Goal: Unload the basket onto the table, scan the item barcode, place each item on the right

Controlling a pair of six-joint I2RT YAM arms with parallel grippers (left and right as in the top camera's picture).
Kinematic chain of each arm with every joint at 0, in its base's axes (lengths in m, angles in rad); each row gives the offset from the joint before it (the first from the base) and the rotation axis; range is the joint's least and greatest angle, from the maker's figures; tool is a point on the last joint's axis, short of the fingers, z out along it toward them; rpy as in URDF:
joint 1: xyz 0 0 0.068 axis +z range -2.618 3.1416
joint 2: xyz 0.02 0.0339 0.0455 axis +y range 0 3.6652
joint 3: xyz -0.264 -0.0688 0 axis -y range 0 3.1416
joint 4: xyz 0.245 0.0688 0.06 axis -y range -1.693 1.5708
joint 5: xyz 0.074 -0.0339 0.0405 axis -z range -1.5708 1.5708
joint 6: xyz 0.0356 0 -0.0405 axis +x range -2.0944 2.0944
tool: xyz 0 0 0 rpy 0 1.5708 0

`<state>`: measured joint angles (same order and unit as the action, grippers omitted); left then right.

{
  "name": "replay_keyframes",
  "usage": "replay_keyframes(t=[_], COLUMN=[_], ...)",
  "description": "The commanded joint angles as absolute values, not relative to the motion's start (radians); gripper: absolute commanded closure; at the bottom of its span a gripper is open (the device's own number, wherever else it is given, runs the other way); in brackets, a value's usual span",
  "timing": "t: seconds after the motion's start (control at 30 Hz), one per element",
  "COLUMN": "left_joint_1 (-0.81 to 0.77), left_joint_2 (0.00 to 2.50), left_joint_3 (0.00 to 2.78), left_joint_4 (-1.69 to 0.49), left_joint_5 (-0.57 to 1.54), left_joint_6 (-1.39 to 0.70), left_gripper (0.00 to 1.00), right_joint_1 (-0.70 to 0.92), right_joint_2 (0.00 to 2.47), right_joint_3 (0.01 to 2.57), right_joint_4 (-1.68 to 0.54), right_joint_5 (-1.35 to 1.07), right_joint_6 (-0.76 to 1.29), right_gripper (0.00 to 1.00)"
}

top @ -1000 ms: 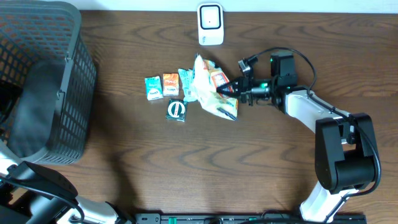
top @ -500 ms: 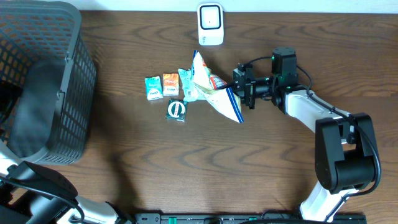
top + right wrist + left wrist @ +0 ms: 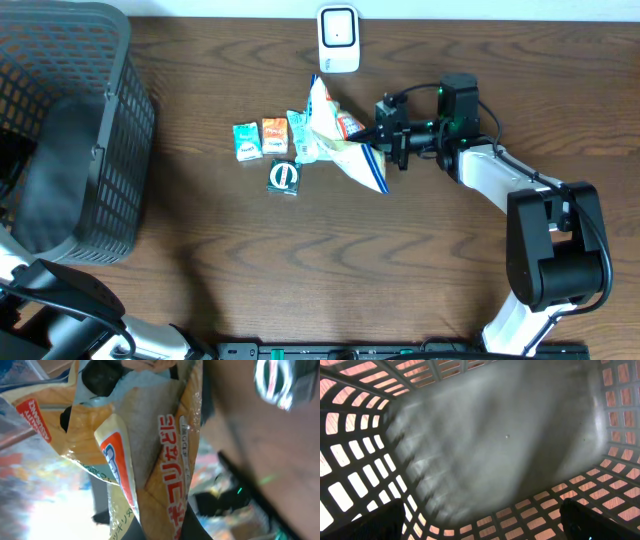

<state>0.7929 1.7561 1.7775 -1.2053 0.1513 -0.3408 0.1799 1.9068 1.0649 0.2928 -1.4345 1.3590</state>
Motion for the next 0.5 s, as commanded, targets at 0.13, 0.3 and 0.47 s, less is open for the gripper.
replay_keyframes(t=[0.13,0.3,0.47], left_joint_1=[0.796,0.796,0.796], left_joint_2=[1.762,1.762,1.762], left_joint_3=[1.776,1.776,1.776], left_joint_4=[-1.21,-1.21,-1.21], left_joint_5=[0.148,0.148,0.148], left_joint_6=[-0.345,-0.345,-0.345], left_gripper=[0.02,0.02,0.02], right_joint_1=[0.251,0.284,0.339], right_joint_2=[1.9,1.9,1.9], right_joint_3=[1.073,1.073,1.076], right_joint_4=[0.311,0.439,0.673], right_joint_5=[-0.725,-0.289,0.052], right_joint_6=[0.972,0.915,0.916], right_gripper=[0.99,0.99,0.99])
